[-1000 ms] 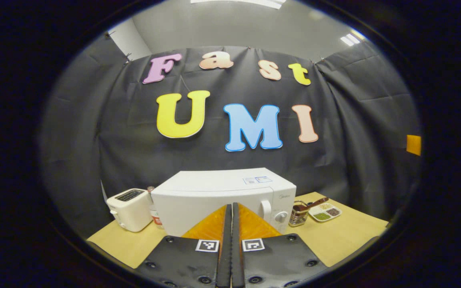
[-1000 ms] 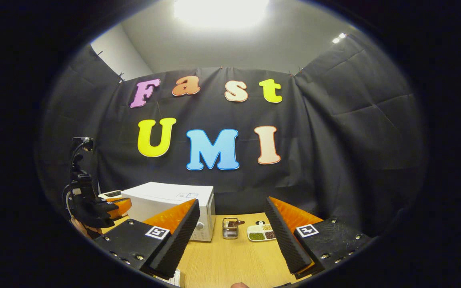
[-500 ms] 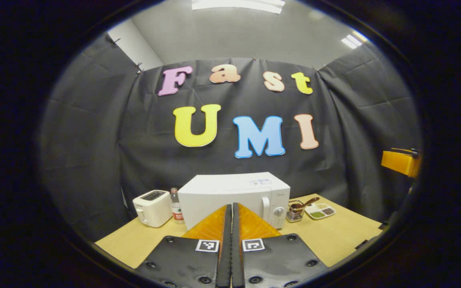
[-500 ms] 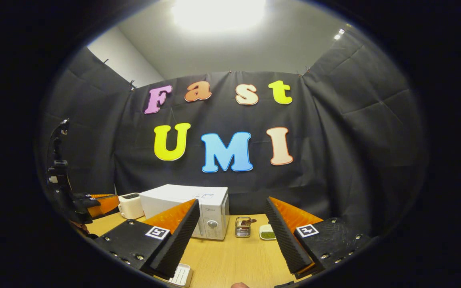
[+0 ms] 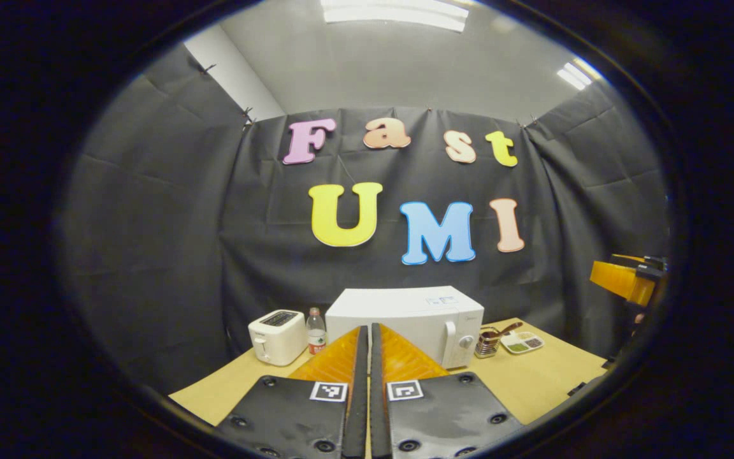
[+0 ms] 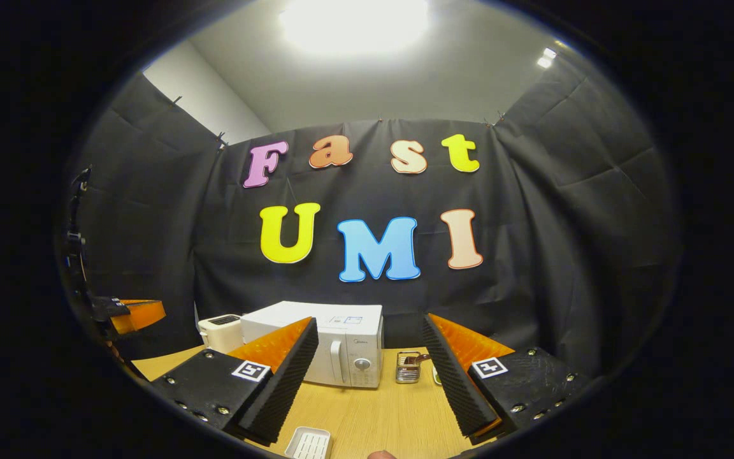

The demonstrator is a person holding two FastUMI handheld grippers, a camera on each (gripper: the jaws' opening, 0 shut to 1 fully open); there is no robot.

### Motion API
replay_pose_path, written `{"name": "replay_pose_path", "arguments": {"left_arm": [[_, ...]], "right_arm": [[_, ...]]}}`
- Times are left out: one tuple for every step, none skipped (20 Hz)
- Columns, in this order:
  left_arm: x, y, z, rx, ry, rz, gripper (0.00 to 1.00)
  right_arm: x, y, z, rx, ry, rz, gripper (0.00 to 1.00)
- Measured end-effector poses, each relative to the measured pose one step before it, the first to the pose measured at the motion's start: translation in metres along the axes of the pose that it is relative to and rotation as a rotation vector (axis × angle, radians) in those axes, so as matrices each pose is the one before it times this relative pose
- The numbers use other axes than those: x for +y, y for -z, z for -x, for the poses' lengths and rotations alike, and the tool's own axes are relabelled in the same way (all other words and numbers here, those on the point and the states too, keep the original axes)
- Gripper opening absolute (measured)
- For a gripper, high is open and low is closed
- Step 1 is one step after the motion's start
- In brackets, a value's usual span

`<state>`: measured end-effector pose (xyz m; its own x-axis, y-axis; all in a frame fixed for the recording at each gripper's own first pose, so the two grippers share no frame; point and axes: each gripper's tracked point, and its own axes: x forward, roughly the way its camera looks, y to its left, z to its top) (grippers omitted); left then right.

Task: Open the microwave oven with the left hand, put the food in, and close the microwave oven.

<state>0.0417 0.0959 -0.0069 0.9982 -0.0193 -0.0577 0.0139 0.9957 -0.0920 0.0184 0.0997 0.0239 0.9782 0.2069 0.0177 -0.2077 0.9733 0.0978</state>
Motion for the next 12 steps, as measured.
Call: {"name": "replay_pose_path", "arguments": {"left_arm": [[0.00625,-0.00107,0.00068,-0.00444,-0.00764,0.0008,0.21],[0.00631,-0.00014,-0.00066,-0.00122,-0.00161,-0.00303,0.27],[0.00377,-0.00028,-0.00032,-0.00012,-0.00072,-0.0046,0.28],[0.0007,0.00087,-0.00031,0.00349,0.0078,-0.00281,0.37],[0.00074,-0.00081,-0.00056,-0.0028,0.00552,-0.00243,0.46],[0.00274,-0.00371,-0.00088,-0.00741,0.00192,-0.0028,0.54],[0.00135,-0.00023,-0.00187,-0.00326,0.00454,-0.00287,0.63],[0.00147,-0.0005,-0.0002,-0.00156,0.00166,-0.00281,0.63],[0.00024,-0.00062,-0.00039,-0.00362,0.00218,-0.00227,0.63],[0.00165,-0.00311,0.00009,-0.00931,0.00031,-0.0008,0.62],[0.00243,-0.00258,-0.0001,-0.01096,-0.00721,-0.00321,0.7],[0.00203,-0.00187,-0.00019,-0.01038,-0.00329,-0.00126,0.8]], "right_arm": [[0.00465,0.00156,-0.00024,0.00607,-0.00037,0.00047,0.99],[0.0043,0.00057,0.00037,0.00078,0.00216,-0.00256,0.99],[0.00235,-0.00036,0.00212,-0.00173,0.00276,-0.00265,0.99],[0.00268,-0.00102,0.00125,-0.0039,0.00365,-0.00136,0.99],[0.0014,-0.00001,0.00015,-0.00276,0.00443,0.00102,0.99],[0.00156,0.00005,-0.00012,0.0005,0.00291,0.00239,0.99],[0.00099,0.00045,0.00046,0.00116,0.00329,0.003,0.99],[0.00053,-0.00074,-0.00033,-0.00249,0.00326,0.00199,0.99],[0.00109,-0.00119,-0.0019,-0.00152,0.00435,0.00244,0.99],[0.00085,-0.00046,-0.0007,-0.00065,0.00272,0.0007,0.99],[0.00068,-0.00058,-0.00129,-0.00252,0.00188,-0.00019,0.99],[-0.00012,-0.00064,-0.00119,-0.00142,0.00333,-0.00134,0.99]]}}
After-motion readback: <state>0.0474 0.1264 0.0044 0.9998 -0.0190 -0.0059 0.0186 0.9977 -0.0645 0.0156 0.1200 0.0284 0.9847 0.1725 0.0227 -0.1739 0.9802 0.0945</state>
